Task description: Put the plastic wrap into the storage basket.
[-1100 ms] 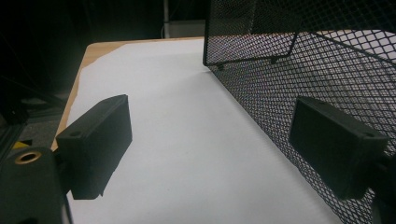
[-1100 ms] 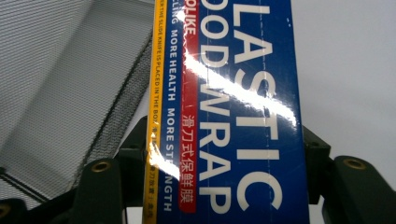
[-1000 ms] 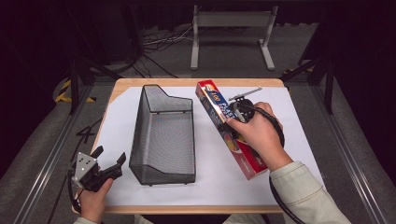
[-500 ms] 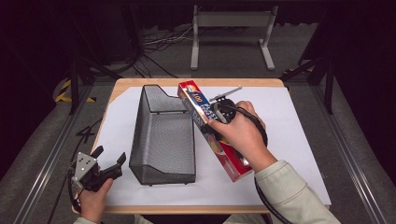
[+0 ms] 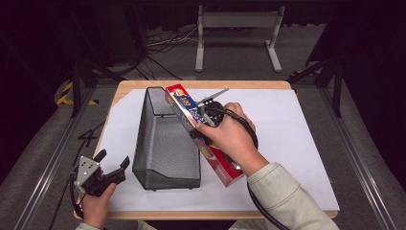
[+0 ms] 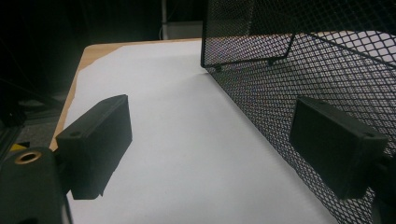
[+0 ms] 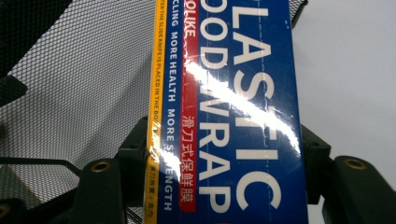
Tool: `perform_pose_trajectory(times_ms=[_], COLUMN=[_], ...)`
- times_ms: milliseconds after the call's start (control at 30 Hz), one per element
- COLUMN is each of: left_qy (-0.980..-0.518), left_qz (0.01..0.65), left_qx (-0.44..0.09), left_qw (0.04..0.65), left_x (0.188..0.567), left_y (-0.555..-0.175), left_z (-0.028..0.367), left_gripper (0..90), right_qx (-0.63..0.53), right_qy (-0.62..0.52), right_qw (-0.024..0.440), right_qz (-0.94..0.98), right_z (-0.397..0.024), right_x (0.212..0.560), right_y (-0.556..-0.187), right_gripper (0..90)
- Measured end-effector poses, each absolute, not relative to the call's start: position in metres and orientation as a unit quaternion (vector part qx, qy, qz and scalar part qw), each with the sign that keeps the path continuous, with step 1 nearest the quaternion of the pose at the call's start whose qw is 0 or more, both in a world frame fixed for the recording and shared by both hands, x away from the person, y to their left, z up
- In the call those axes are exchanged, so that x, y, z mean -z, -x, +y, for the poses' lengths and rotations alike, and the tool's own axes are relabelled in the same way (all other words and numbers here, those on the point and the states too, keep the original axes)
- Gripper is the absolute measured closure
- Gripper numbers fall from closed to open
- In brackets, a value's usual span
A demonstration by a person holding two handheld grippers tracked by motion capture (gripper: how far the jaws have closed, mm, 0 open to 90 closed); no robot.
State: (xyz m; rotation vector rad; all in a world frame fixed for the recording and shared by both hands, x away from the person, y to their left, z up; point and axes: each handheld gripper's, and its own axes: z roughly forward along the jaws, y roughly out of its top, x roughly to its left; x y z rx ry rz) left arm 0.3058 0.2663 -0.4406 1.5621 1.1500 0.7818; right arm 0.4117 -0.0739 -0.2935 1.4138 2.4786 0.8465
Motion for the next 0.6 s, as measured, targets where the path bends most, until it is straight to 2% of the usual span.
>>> perform_pose_trajectory(times_ms=[600], left_qy=[-0.644], left_qz=[0.477], left_qx=[-0.323], left_qw=[0.503], left_x=[0.44], left_y=[-0.306], left_z=[0.267], left_gripper=[14.1], right_qx=[-0.302], right_qy=[-0.465], right_qw=[0.054], right_qz=[0.83], right_z=[-0.05], right_x=[0.298], right_y=[-0.417], right_gripper=[39.1])
